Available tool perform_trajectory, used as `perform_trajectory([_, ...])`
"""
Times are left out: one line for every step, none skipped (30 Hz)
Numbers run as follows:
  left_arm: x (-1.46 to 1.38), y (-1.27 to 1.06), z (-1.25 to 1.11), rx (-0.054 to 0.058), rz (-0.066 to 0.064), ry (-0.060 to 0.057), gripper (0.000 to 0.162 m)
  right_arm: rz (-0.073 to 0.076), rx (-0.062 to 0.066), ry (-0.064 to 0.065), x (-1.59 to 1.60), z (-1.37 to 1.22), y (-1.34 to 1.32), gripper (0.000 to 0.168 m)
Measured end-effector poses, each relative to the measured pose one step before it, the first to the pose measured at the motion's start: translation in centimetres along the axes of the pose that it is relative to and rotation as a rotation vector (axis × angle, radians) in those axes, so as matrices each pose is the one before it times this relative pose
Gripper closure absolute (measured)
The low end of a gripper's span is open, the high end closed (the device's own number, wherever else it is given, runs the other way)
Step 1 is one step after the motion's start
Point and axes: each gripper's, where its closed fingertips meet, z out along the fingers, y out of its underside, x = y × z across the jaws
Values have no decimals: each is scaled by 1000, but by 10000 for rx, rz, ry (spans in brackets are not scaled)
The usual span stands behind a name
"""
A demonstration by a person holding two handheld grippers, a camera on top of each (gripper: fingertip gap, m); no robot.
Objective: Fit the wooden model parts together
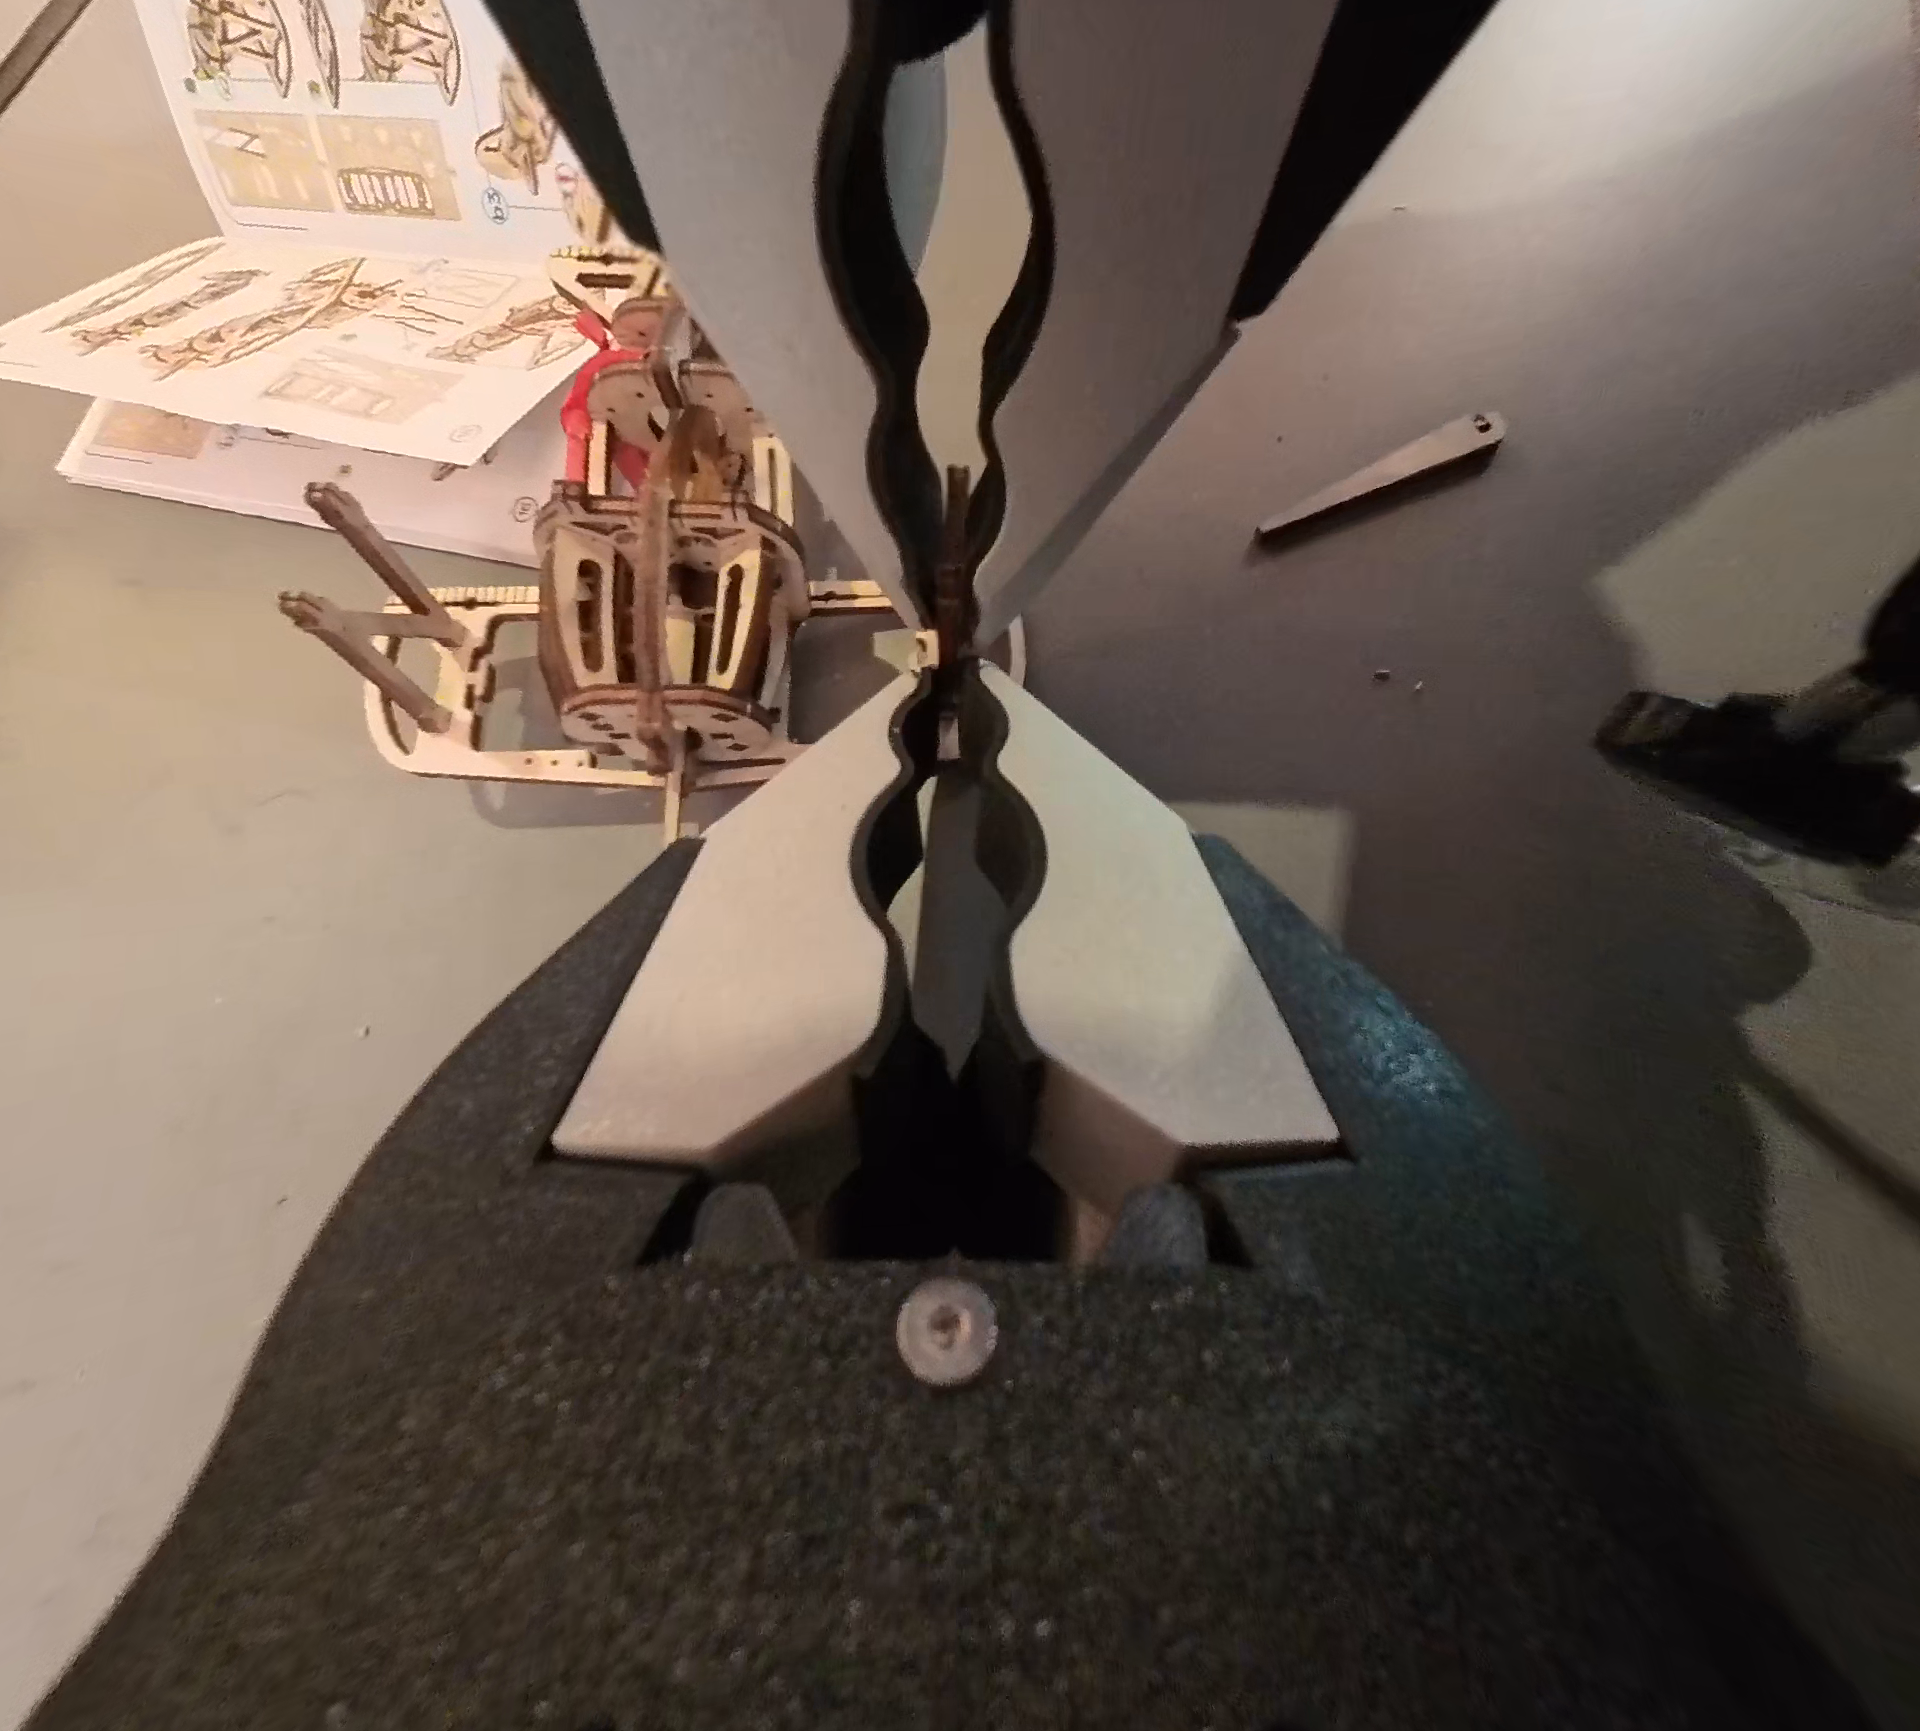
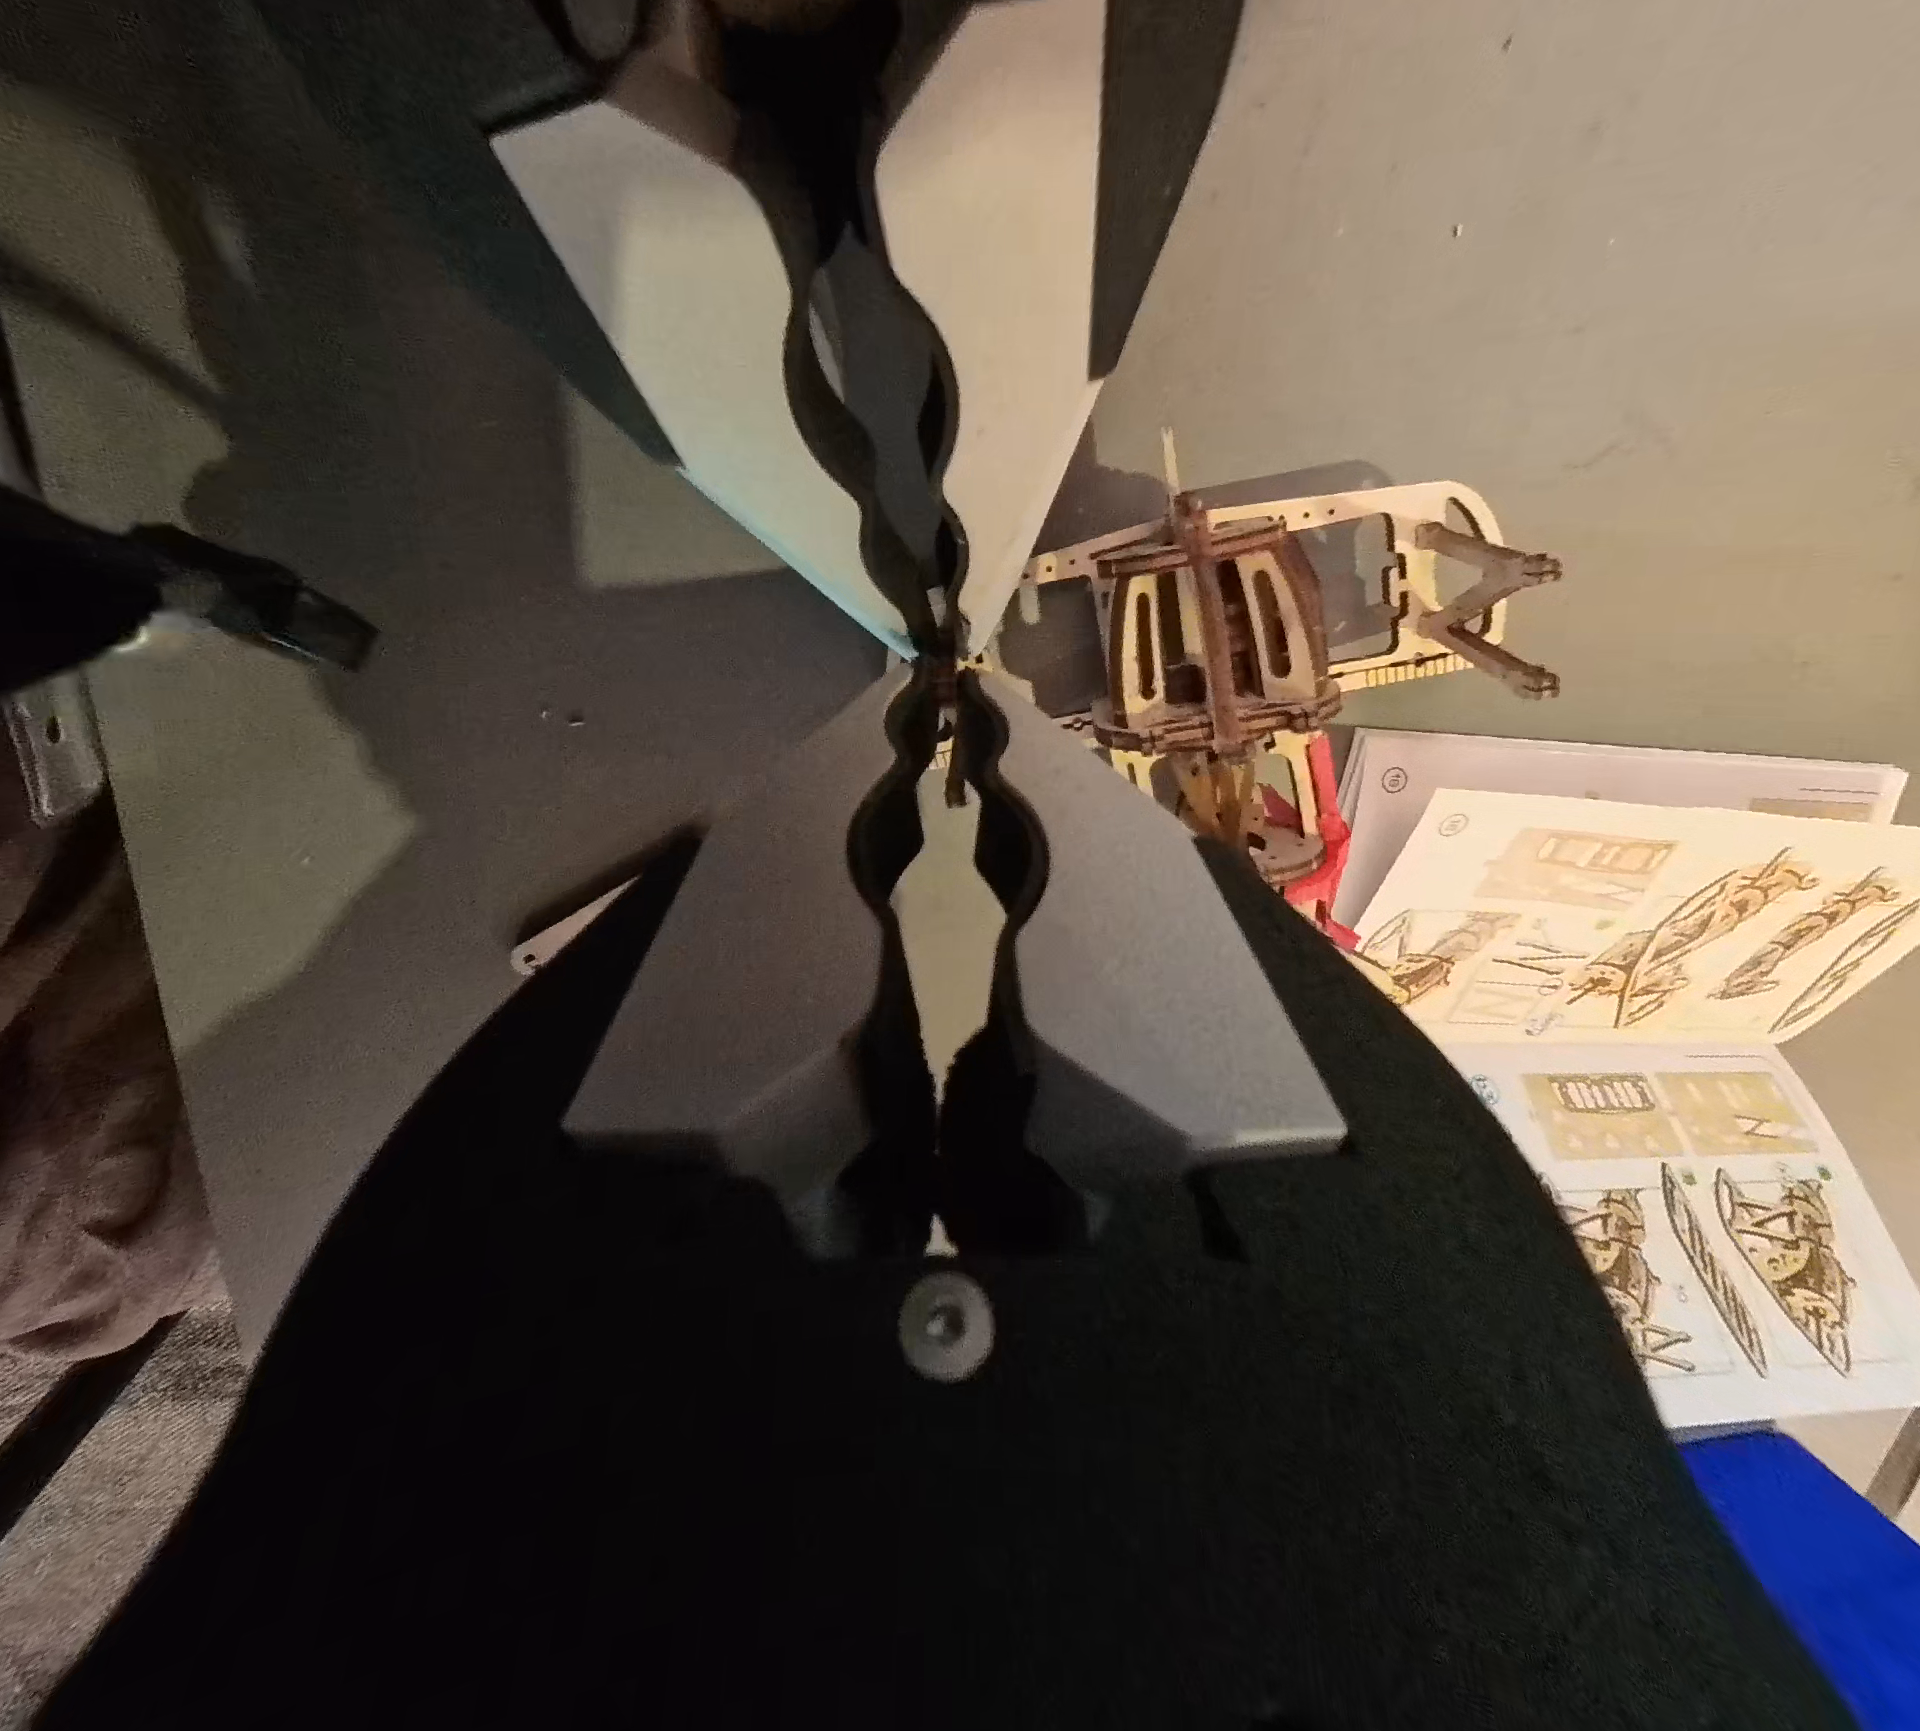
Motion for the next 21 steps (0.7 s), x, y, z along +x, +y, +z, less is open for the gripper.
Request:
perform_trajectory([-10,6,10,-9,14,-24,161,-14,42,0,15,9,-23,166])
perform_trajectory([-4,11,4,-5,-29,18,161,75,65,-52,-3,14,34,166])
perform_trajectory([5,4,24,-10,-8,3,160,18,28,-1,14,-2,45,166])
perform_trajectory([-5,-9,39,-10,-10,-5,161,-47,24,15,1,1,62,166])
perform_trajectory([1,1,28,-10,27,-26,160,20,55,-26,30,19,56,166])
perform_trajectory([-23,0,32,-9,20,-32,161,87,53,-74,22,7,97,166])
perform_trajectory([-2,-13,47,-12,0,8,160,21,1,-13,19,18,62,166])
perform_trajectory([-1,8,16,-4,-3,17,161,-100,-76,90,-2,9,-1,166])
perform_trajectory([17,6,-9,0,4,8,160,-60,-5,19,-24,11,21,166])
perform_trajectory([3,15,15,-7,43,-37,160,64,63,-65,16,8,-10,166])
perform_trajectory([-18,1,2,0,-1,-7,161,-12,80,-25,17,2,-27,166])
perform_trajectory([-1,-3,-3,7,-66,54,160,34,38,11,-5,5,-51,166])
perform_trajectory([0,6,1,3,53,-32,160,72,25,77,-22,-4,-65,166])
perform_trajectory([-6,-5,-19,12,80,-42,160,171,116,46,-31,-31,-75,165])
perform_trajectory([16,-21,-17,22,4,3,161,263,297,-85,-43,-88,-85,164])
perform_trajectory([18,-10,13,6,24,2,161,430,629,-134,59,-477,-413,159])
perform_trajectory([38,-15,6,7,-9,52,161,552,991,-227,93,-1106,-909,152])
perform_trajectory([-4,2,-14,4,-13,14,161,503,1106,-306,60,-1411,-1014,154])
perform_trajectory([19,-1,7,-1,21,-6,160,376,858,-125,367,-1215,-484,157])
perform_trajectory([6,-5,-8,7,-47,47,160,214,261,127,753,-586,594,154])
perform_trajectory([-5,-1,-7,5,-57,49,160,75,-332,104,657,95,1539,152])
